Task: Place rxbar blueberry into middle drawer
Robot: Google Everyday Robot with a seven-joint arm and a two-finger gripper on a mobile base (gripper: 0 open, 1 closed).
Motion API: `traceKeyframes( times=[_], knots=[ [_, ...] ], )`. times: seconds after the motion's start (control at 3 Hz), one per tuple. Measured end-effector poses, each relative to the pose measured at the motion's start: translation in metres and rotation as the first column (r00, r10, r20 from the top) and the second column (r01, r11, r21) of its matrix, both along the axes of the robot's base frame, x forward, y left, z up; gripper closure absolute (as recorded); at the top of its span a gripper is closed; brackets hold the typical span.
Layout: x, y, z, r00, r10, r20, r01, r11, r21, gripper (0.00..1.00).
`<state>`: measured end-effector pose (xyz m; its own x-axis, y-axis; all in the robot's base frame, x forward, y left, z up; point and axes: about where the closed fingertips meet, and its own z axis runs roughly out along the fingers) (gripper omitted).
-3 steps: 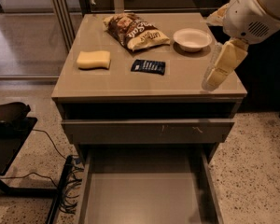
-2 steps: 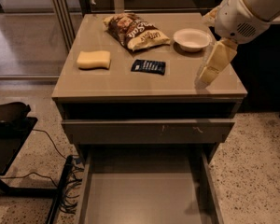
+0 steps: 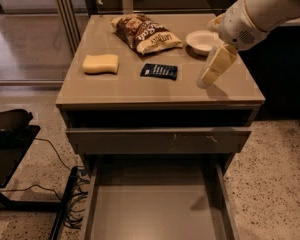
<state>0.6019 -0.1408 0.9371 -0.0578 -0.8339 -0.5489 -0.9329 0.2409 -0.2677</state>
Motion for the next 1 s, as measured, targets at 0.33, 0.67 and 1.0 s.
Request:
traceKeyframes(
  times=[0.33, 0.67, 1.0],
  knots=[
    [0.028, 0.009, -0.017, 0.9999, 0.014, -0.009, -0.013, 0.997, 0.074, 0.00],
    [0.056, 0.022, -0.034, 0.9994, 0.028, -0.023, -0.024, 0.990, 0.136, 0.00],
    [0.077, 0.036, -0.052, 0.9978, 0.044, -0.049, -0.037, 0.988, 0.152, 0.00]
  ],
)
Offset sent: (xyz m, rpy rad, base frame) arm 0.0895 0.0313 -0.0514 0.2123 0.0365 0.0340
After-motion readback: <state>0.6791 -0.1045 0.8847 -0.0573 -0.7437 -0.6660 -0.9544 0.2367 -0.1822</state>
